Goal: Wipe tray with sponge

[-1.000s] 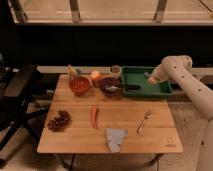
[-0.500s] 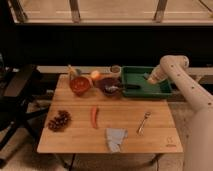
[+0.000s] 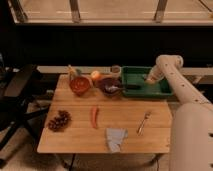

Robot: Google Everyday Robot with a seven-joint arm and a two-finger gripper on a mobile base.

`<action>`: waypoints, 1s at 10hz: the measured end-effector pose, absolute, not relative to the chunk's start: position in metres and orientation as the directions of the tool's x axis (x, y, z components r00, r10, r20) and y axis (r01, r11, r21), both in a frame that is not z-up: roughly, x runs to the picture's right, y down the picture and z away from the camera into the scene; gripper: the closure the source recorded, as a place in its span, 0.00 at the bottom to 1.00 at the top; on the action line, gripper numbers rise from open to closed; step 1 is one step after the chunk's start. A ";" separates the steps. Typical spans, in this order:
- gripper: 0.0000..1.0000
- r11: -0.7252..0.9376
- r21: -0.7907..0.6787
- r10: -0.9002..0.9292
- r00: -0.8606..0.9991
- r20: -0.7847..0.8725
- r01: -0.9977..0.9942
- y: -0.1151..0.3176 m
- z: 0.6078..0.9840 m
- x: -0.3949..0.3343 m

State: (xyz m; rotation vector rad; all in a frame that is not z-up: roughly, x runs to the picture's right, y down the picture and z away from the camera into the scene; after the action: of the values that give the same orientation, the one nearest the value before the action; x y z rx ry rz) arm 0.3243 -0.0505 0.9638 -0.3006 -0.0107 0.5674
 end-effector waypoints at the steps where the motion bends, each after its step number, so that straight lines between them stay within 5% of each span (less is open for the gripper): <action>1: 1.00 0.798 -0.299 0.524 0.848 -0.087 -0.524 -0.046 0.971 0.325; 10: 1.00 0.776 -0.219 0.555 0.805 -0.209 -0.592 -0.056 0.963 0.377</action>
State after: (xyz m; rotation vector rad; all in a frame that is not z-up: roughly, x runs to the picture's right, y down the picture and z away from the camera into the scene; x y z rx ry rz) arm 0.3765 -0.0558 0.9627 -0.2818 0.1359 0.6231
